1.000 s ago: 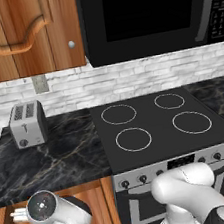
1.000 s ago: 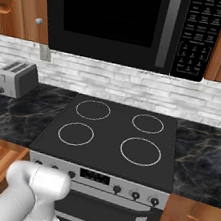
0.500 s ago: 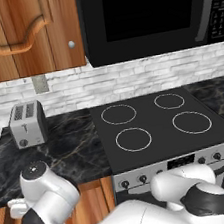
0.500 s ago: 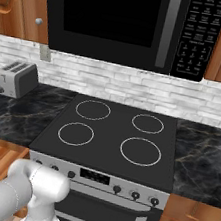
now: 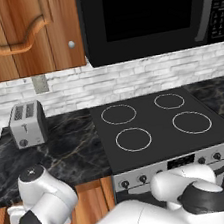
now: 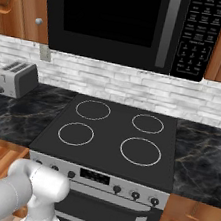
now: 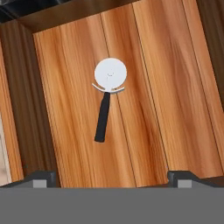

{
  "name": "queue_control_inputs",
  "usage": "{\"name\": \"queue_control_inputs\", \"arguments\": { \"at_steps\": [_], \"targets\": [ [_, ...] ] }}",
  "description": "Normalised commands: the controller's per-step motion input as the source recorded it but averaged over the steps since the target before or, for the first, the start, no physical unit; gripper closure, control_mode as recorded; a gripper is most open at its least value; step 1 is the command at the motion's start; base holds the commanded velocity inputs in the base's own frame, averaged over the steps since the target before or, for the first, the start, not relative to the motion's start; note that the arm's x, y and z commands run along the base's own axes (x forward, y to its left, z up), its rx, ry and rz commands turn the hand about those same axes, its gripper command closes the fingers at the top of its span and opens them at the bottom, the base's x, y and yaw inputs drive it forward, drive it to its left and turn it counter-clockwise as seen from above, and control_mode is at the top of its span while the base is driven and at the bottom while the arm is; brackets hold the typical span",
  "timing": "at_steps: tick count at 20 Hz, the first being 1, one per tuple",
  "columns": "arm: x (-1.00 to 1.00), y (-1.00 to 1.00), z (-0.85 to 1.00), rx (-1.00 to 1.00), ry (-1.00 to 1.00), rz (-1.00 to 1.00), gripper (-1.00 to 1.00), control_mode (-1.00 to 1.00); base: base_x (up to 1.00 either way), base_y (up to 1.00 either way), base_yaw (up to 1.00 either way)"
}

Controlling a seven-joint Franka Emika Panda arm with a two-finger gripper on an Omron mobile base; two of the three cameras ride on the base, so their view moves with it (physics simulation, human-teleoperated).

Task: Take the pizza cutter from the drawer on the left and place it on the dining counter for cutting.

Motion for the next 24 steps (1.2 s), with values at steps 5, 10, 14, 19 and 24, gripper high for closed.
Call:
{"name": "queue_control_inputs", "arguments": {
  "at_steps": [5, 10, 14, 19, 24],
  "targets": [
    [-0.03, 0.00, -0.22, 0.00, 0.01, 0.00, -1.00, -1.00, 0.00, 0.00, 0.00],
    [-0.01, 0.00, -0.15, 0.00, 0.00, 0.00, -1.00, -1.00, 0.00, 0.00, 0.00],
    [0.00, 0.00, -0.17, 0.00, 0.00, 0.00, -1.00, -1.00, 0.00, 0.00, 0.00],
    [0.00, 0.00, -0.10, 0.00, 0.00, 0.00, -1.00, -1.00, 0.00, 0.00, 0.00],
    [0.00, 0.00, -0.09, 0.00, 0.00, 0.00, -1.00, -1.00, 0.00, 0.00, 0.00]
  ]
}}
